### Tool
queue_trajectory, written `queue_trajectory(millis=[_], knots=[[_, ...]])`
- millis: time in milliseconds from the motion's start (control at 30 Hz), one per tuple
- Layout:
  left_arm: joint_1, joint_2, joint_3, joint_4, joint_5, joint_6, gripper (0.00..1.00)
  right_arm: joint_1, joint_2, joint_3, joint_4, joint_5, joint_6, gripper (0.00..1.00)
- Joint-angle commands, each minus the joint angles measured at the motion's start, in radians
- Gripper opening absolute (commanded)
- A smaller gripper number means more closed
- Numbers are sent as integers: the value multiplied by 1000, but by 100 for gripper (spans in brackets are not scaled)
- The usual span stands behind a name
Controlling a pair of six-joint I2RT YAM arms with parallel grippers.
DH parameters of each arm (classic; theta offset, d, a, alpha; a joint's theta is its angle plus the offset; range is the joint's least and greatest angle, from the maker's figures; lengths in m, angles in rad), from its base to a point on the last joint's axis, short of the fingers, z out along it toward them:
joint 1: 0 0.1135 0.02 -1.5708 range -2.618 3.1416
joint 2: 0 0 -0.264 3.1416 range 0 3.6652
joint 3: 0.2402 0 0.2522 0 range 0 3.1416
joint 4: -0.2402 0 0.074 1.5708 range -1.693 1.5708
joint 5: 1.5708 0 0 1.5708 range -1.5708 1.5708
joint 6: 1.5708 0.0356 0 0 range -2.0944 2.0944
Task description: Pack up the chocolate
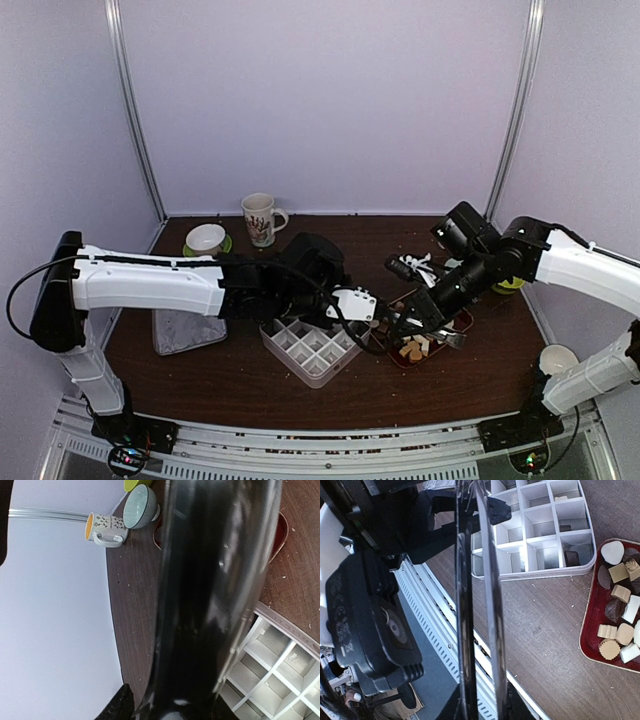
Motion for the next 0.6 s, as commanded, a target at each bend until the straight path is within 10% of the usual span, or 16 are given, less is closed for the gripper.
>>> queue_trajectory(millis=[0,267,567], knots=[[-8,10,40,92,-21,-7,39,10,10,7,21,-5,5,21],[-10,-43,-16,108,-32,-76,97,-2,-45,-23,4,57,25,17],[-15,-216,-135,70,-76,-260,98,-48,-130,-77,-121,332,53,19]])
